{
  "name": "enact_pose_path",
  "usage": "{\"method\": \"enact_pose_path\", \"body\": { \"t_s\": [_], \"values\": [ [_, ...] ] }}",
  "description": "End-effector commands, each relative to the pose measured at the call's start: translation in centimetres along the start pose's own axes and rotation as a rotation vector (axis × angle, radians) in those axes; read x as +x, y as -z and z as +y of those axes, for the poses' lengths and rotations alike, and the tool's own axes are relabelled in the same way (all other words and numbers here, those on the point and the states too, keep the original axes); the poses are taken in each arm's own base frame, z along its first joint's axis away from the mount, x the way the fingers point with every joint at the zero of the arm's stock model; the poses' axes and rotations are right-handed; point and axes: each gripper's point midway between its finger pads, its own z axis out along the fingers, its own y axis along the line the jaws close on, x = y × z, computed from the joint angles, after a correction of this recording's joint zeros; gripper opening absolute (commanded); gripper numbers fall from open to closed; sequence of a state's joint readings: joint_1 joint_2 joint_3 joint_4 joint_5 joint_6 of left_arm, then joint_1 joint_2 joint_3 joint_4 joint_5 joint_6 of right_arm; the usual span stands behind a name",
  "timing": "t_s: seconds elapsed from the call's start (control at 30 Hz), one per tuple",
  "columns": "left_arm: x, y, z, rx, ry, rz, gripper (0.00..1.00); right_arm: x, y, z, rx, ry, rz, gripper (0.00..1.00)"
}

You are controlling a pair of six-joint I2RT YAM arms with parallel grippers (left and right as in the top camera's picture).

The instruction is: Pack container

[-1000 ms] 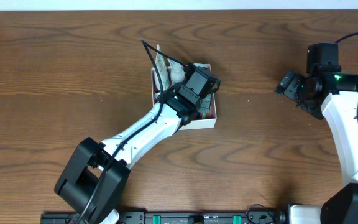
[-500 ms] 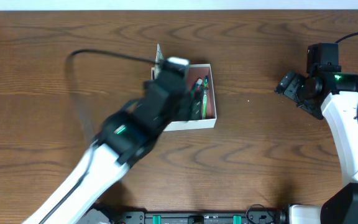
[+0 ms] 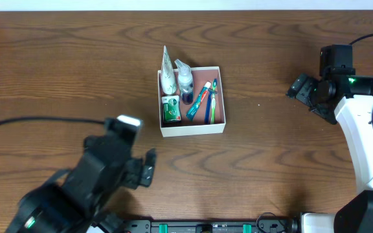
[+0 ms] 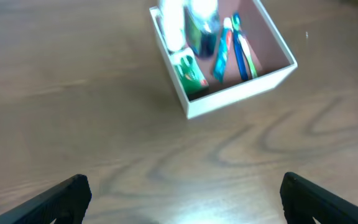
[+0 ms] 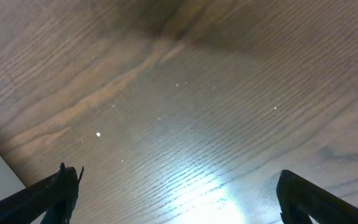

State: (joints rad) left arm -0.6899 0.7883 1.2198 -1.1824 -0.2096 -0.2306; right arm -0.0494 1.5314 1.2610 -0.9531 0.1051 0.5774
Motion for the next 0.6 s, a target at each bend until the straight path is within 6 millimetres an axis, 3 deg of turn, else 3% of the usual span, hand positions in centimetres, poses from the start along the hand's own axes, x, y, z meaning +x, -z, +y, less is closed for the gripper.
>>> {"method": "enact_pose_path", "body": {
  "t_s": [0.0,0.13,0.23,0.43,0.57],
  "values": [
    [-0.1,1.5,2.6,-0.092,0.030,-0.091,0.98,-0.1,0.0,-0.2,0.008,-0.015,-0.003,0.99],
    [-0.3,2.0,5.2,-0.168,0.157,-0.200,0.98,-0.1,0.0,-0.2,0.007,-0.015,-0.003,0.99],
    [-0.8,1.2,6.7,-0.201,0.253,-0.301,0.98,-0.1,0.0,-0.2,0.007,-0.015,-0.003,0.99],
    [-2.7,-2.1,7.5,-0.144,0.243,-0.538,0.98,-0.1,0.0,-0.2,0.008,-0.015,-0.002,0.99],
    [-2.8,-4.7,8.2,-0.125,0.244,-0.661,0.98,-0.1,0.0,-0.2,0.008,-0.015,-0.002,0.99]
  ]
}}
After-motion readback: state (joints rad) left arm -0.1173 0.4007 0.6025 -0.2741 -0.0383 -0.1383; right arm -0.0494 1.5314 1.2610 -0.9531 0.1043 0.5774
